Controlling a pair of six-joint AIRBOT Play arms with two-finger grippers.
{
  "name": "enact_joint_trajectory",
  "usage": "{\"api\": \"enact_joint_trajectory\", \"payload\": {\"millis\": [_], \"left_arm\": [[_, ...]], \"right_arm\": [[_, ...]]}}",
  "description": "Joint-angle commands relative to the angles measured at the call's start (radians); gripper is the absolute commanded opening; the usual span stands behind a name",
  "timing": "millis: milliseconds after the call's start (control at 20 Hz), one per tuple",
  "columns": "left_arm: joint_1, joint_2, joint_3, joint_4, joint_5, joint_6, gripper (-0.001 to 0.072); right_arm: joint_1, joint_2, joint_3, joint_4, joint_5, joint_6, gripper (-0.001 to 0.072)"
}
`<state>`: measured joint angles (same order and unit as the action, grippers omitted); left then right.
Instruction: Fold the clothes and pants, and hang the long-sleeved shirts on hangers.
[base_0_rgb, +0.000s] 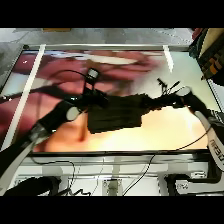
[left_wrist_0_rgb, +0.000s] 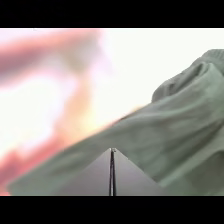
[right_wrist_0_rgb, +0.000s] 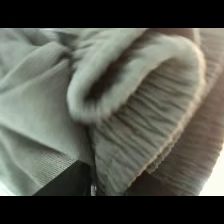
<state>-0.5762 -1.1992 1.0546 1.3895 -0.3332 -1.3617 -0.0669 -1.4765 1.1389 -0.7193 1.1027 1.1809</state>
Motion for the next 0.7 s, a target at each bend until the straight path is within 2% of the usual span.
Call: {"api": "enact_joint_trajectory", "payload": {"millis": [0, 250, 500, 650], "left_arm": [[0.055, 0.162, 0.003, 0.025, 0.001, 0.001, 0.0017], [0.085, 0.286, 0.003, 0.026, 0.001, 0.001, 0.0018], [0.085, 0.301, 0.002, 0.025, 0.0, 0.001, 0.0017], [0.086, 0.301, 0.002, 0.025, 0.0, 0.001, 0.0017]], "right_arm": [[-0.135, 0.123, 0.056, 0.052, 0.108, -0.012, 0.0036], [-0.465, 0.354, 0.089, -0.032, 0.142, 0.174, 0.0037], [-0.875, 0.561, 0.089, -0.212, 0.14, 0.198, 0.0037], [-1.11, 0.623, 0.089, -0.293, 0.138, 0.199, 0.0037]]}}
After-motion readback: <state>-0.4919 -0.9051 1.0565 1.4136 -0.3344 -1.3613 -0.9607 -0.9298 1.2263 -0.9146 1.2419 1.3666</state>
